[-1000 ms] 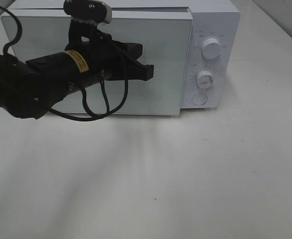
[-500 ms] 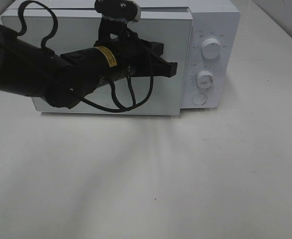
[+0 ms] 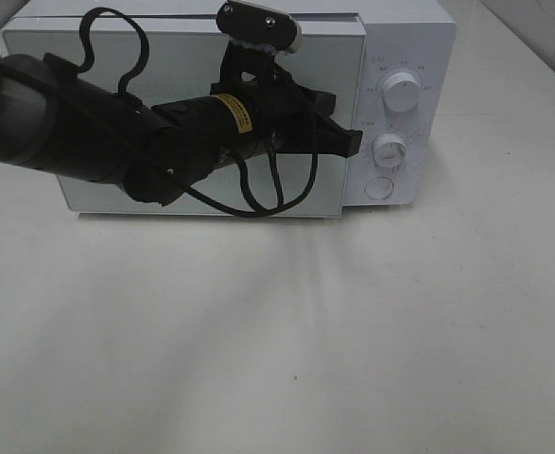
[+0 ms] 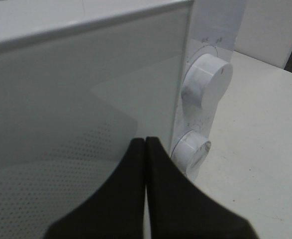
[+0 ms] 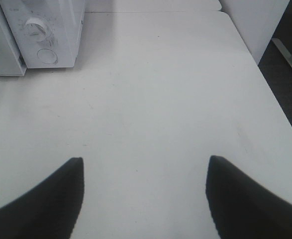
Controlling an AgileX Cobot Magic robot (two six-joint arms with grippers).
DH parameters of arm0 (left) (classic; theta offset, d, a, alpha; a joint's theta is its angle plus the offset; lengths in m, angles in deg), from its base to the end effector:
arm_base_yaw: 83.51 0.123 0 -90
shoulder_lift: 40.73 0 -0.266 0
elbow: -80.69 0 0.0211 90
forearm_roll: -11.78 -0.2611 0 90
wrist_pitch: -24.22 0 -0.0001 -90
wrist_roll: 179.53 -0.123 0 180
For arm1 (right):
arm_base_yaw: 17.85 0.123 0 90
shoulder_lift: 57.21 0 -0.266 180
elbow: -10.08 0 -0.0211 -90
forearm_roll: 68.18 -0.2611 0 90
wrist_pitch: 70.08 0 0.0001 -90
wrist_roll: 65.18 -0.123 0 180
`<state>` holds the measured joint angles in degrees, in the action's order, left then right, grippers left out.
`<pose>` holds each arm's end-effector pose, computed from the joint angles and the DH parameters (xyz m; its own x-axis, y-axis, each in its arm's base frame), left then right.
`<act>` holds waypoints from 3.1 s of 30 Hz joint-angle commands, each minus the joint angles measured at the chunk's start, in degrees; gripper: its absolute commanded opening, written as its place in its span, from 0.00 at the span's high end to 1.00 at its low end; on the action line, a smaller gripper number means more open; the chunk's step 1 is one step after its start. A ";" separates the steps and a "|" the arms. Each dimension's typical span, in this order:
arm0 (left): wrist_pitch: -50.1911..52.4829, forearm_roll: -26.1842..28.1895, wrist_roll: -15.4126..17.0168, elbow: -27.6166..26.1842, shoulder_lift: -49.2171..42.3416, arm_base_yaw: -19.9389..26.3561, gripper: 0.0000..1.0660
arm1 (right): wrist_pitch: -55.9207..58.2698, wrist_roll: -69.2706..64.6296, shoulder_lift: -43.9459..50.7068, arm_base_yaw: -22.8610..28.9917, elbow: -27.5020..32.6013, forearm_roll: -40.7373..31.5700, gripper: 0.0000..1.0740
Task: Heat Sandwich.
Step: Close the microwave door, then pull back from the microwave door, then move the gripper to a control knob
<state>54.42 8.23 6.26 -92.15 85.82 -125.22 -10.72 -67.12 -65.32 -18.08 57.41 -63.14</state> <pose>0.3567 -0.3230 0.1426 -0.2074 0.1213 -0.9707 0.6786 0.7326 -0.0534 0.0511 -0.0095 0.2747 -0.4187 -0.0093 -0.9081 0.0680 0.9968 -0.0416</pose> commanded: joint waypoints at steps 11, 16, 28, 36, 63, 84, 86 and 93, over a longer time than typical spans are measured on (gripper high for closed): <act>-1.89 5.56 -4.01 -7.91 2.86 1.09 1.00 | -0.63 -0.11 1.60 -0.40 0.29 0.06 0.38; -1.95 6.02 -4.01 -8.94 4.18 1.09 1.00 | -0.63 -0.11 1.60 -0.40 0.29 0.06 0.38; -1.95 6.30 -4.58 -9.00 4.24 1.09 1.00 | -0.63 -0.11 1.60 -0.17 0.29 0.06 0.38; -1.95 6.30 -4.53 -9.00 4.18 1.09 1.00 | -0.63 -0.11 1.60 -0.17 0.29 0.06 0.38; -2.98 6.30 -4.47 -0.97 -1.83 -1.32 1.00 | -0.63 -0.11 1.60 -0.17 0.29 0.06 0.38; -26.18 6.30 -3.78 6.30 -12.72 -4.24 0.63 | -0.63 -0.11 1.60 -0.17 0.29 0.06 0.38; -31.28 7.28 -3.27 6.30 -14.04 -4.24 0.25 | -0.63 -0.11 1.60 -0.17 0.29 0.06 0.38; -44.92 7.79 -3.04 6.25 -16.62 -4.24 0.06 | -0.63 -0.11 1.60 -0.17 0.29 0.06 0.38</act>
<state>11.04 15.33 2.88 -85.91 70.01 -129.17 -10.72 -67.12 -65.32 -18.08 57.41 -63.14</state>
